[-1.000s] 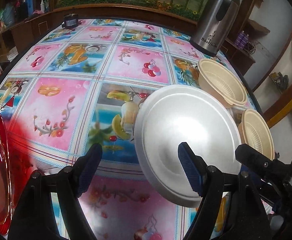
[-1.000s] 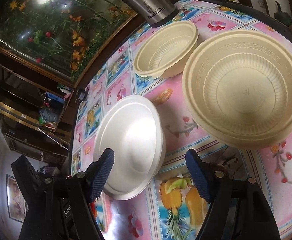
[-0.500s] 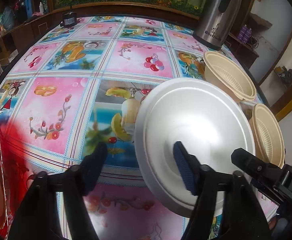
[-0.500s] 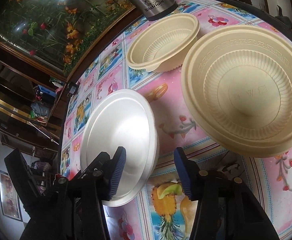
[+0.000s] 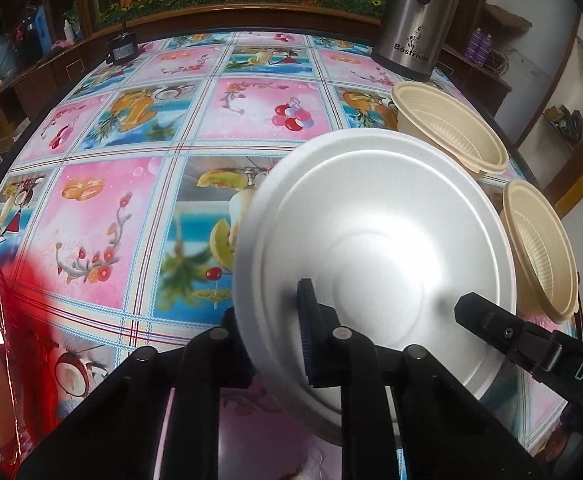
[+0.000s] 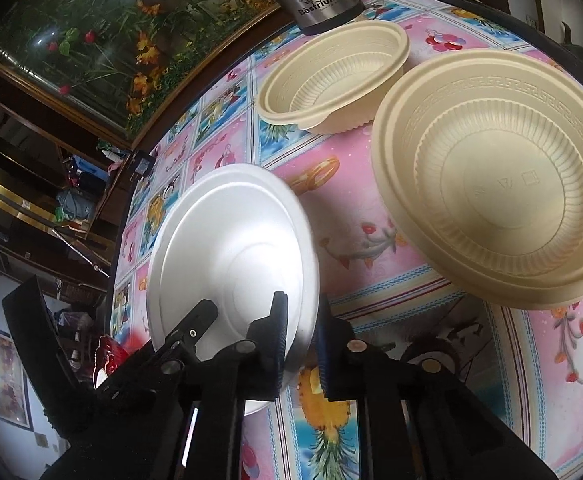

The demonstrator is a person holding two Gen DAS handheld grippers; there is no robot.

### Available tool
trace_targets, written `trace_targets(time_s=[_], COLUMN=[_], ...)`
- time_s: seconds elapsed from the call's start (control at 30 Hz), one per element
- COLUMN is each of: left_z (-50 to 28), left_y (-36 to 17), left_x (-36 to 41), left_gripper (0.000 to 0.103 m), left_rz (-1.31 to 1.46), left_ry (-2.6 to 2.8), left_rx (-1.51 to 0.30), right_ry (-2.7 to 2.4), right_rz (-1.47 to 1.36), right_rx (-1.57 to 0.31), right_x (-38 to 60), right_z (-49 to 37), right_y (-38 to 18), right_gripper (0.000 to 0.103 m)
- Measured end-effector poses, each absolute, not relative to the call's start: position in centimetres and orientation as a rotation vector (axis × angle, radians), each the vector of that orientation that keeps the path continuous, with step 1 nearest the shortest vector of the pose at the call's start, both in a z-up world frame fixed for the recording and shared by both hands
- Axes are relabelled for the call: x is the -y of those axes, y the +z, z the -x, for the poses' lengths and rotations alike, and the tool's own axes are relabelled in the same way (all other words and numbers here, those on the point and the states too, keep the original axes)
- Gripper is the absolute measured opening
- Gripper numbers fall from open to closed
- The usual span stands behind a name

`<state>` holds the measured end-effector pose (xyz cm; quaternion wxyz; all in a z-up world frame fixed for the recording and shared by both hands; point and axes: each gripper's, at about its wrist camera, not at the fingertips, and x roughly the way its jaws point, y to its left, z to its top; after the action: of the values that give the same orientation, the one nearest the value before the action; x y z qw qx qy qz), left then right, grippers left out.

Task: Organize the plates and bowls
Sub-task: 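Lift the white foam plate with the left tool toward the red plate stack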

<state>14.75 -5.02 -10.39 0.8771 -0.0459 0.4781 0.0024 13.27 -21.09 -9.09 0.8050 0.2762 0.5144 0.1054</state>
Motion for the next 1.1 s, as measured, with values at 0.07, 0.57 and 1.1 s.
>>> trace_targets(time_s=[0.07,0.57,1.1], left_z=[-14.6,-11.7,-8.2], left_y=[-10.3,-9.2,-9.3], left_x=[4.9,4.6,3.4], left_gripper=[0.014,0.012,0.011], left_rz=[0.099,0.097,0.117], left_ry=[0.003,-0.011,-0.017], left_rx=[-1.000,-0.970,-0.955], right_ry=[0.229,0.237,0.250], right_rz=[-0.592,-0.563,-0.513], right_rx=[-1.100,-1.068,-1.054], right_x=[21.1,20.5,19.6], right_z=[-13.0,-10.0,-6.9], right_y=[-9.0,-7.5,-7.0], right_gripper=[0.012,0.012,0.010])
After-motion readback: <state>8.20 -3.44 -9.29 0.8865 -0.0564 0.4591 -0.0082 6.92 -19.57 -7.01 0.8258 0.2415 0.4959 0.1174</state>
